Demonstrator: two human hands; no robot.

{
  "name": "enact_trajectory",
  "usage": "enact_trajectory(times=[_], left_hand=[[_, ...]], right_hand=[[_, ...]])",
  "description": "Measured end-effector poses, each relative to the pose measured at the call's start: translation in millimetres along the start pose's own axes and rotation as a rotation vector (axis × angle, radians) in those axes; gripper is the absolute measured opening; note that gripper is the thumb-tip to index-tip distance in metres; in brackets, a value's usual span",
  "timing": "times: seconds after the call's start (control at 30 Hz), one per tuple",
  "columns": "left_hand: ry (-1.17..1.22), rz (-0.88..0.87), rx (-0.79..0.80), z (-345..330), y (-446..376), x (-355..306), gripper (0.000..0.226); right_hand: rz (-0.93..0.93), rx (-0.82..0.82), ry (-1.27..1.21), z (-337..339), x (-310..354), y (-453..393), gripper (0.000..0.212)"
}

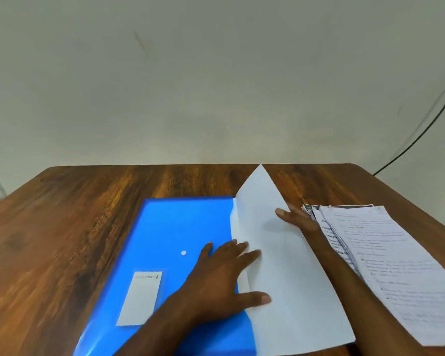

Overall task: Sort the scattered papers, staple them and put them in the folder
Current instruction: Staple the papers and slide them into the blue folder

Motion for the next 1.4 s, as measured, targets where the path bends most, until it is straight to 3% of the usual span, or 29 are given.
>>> enact_trajectory(times=[0.1, 0.17, 0.3, 0.4, 0.53, 0.73, 0.87, 1.03, 1.17, 1.3, 1.4], left_hand=[[-0.044, 0.034, -0.003, 0.2, -1.0, 10.2, 0.094], [-0.06, 0.052, -0.037, 3.6, 0.0, 19.3, 0.096], [-0.083, 0.107, -0.086, 15.7, 6.8, 46.0, 0.098], [-0.103, 0.14, -0.106, 23.8, 12.9, 58.9, 0.104], [-0.137, 0.143, -0.184, 32.3, 12.7, 56.3, 0.121], [-0.048, -0.011, -0.322, 38.7, -15.1, 1.1, 0.072], [-0.028, -0.114, -0.333, 35.2, -55.7, -52.6, 0.063], [0.152, -0.116, -0.355, 14.8, -107.1, -80.1, 0.054], [0.233, -0.122, -0.321, -4.8, -142.8, -83.8, 0.057], [0.134, -0.063, -0.328, -12.7, -174.4, -74.0, 0.08], [0.146, -0.013, -0.319, -17.6, -190.6, -67.8, 0.082]], right_hand=[[0.12, 0.015, -0.02, 17.0, -9.2, -4.3, 0.057], [0.123, -0.034, -0.032, 33.1, -15.8, -5.7, 0.069], [0.209, -0.232, 0.318, 38.2, -10.6, 2.9, 0.091], [0.29, -0.264, 0.784, 14.6, -18.0, 3.3, 0.075], [0.289, -0.094, 0.93, -17.2, -38.4, 2.9, 0.033], [0.201, -0.153, 0.763, -2.4, -28.7, 4.8, 0.03], [0.21, -0.336, 0.655, 35.9, 4.4, 14.2, 0.019], [0.139, -0.471, 0.781, 117.9, 20.6, 9.6, 0.022], [-0.011, -0.629, 0.984, 183.5, 7.7, -9.2, 0.023], [-0.033, -0.497, 1.066, 193.6, -8.5, -26.8, 0.028], [-0.04, -0.452, 1.022, 196.5, -19.6, -33.8, 0.028]])
Point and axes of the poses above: each hand's wrist, its own y-axis away from the middle knuckle, its own z-axis out of the back of the hand, x = y × z, the point moved 8 cm from there along -y, towards the middle knuckle, and after that the axes turned 8 degrees about -z, right-handed, at the moved point
